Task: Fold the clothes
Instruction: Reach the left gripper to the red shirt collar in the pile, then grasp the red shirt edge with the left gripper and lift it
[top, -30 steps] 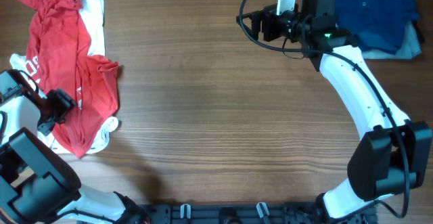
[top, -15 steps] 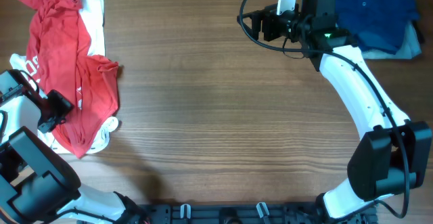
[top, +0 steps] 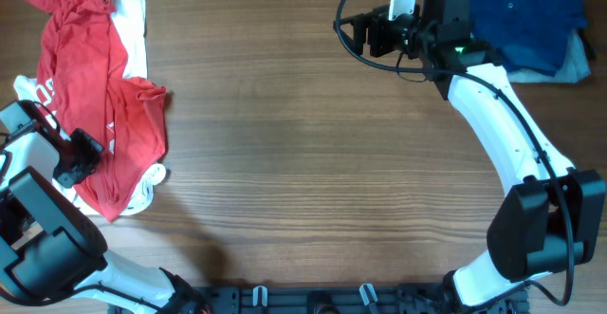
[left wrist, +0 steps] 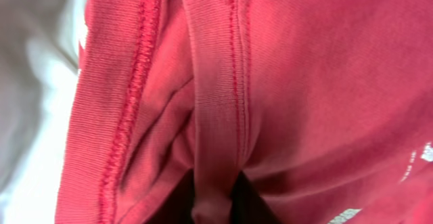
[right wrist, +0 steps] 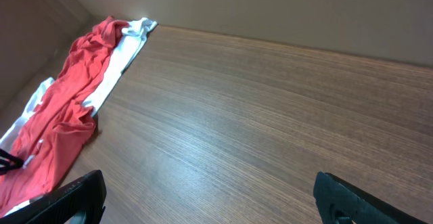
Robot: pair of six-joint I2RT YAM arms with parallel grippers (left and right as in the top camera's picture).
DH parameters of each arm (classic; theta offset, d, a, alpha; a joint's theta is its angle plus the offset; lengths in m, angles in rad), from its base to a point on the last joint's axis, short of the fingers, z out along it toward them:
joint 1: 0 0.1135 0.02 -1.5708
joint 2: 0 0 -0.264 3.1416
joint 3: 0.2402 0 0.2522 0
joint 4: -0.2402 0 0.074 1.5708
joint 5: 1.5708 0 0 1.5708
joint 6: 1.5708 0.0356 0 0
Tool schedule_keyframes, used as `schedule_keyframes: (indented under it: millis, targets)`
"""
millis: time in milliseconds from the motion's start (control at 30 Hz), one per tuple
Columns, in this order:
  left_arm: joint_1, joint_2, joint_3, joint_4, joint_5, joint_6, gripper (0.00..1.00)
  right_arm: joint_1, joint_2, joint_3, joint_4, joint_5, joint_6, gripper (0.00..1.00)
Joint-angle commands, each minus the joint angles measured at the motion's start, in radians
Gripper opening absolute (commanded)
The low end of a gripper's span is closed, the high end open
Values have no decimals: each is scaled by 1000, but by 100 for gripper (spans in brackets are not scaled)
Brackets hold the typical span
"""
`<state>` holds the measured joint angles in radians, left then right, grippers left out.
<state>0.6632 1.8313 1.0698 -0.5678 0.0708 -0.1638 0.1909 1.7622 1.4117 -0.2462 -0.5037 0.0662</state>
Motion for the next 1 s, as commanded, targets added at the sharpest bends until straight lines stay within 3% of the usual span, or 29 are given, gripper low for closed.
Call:
schedule_keyframes:
  millis: [0,233,367,500,733,967]
  targets:
    - [5,-14,11,-11,72,-13,11,2,16,21,7,11,-11,99]
    - [-1,-129,71,-105,108,-27,4,2,16,22,30,11,-11,96]
    - [-31,-250,94,-156,228,-32,4,2,15,22,55,10,54,93]
    - [-104,-383,95,-148,314,-120,4,1,15,23,81,10,68,93]
    - [-343,-535,95,55,337,-280,4,-10,14,23,63,0,105,92]
    - [-633,-484,95,393,277,-399,4,-97,3,23,64,-81,179,90]
